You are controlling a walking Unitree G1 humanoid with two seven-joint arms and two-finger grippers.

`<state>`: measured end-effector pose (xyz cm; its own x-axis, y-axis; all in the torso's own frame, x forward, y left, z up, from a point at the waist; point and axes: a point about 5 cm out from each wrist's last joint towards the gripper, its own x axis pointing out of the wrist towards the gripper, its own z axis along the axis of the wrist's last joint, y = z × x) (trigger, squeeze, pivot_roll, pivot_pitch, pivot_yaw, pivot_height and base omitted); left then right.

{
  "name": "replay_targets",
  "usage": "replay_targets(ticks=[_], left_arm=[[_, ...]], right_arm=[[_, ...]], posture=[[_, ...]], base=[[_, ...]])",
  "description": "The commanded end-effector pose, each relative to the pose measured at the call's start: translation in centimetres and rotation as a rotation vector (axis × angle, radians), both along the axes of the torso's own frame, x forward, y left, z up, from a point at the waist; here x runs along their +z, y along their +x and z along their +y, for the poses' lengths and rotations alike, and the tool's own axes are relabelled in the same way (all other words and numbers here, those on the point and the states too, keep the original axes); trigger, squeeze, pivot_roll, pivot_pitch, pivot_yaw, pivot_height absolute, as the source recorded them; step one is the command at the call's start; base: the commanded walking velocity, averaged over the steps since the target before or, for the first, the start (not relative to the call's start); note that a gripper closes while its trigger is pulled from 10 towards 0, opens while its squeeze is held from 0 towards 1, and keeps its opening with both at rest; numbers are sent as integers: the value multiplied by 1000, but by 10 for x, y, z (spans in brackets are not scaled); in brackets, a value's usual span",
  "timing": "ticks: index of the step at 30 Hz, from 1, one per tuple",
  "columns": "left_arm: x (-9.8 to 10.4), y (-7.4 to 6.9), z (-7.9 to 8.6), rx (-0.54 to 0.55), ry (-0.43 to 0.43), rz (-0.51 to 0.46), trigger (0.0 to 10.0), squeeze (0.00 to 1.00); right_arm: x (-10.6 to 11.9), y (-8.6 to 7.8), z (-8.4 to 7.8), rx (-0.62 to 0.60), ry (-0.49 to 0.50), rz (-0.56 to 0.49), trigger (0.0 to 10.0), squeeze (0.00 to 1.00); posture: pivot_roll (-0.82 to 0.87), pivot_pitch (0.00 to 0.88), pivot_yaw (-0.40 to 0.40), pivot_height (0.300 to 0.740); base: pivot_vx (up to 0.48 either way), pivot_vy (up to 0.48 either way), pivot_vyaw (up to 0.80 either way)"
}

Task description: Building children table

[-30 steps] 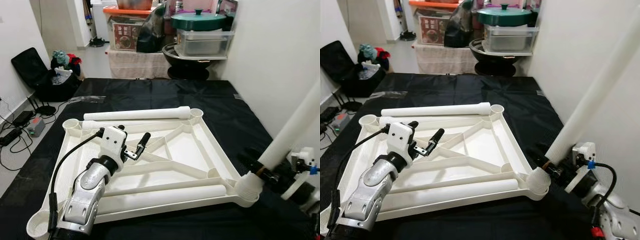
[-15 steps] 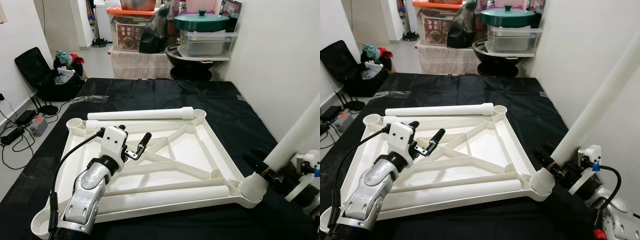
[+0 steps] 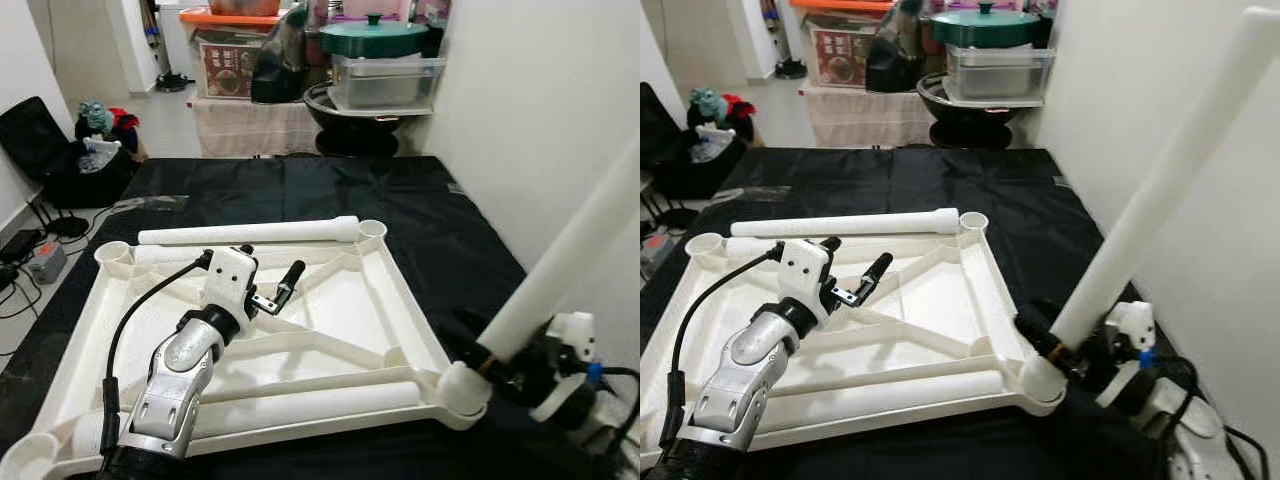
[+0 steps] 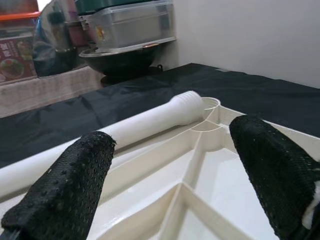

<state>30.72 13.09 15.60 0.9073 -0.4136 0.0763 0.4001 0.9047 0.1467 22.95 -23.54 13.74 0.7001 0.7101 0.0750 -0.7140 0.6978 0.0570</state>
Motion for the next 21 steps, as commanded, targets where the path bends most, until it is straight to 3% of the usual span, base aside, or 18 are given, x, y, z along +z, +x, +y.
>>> replay_targets(ticks=[1, 12, 21], left_arm=[[-2, 1, 1, 0, 4, 3, 10000, 0], [-3, 2, 2, 4, 5, 7, 10000, 0], [-2, 2, 6, 11, 8, 6, 10000, 0]], right_arm=[[-26, -7, 21, 77, 5, 128, 10000, 0], [-28, -13, 18, 94, -13, 141, 10000, 0], [-33, -18, 24, 167, -148, 145, 10000, 0]], posture=[[22, 0, -26, 740], [28, 0, -29, 740], [42, 0, -41, 740]], base=[[0, 0, 0], [0, 0, 0], [0, 0, 0]])
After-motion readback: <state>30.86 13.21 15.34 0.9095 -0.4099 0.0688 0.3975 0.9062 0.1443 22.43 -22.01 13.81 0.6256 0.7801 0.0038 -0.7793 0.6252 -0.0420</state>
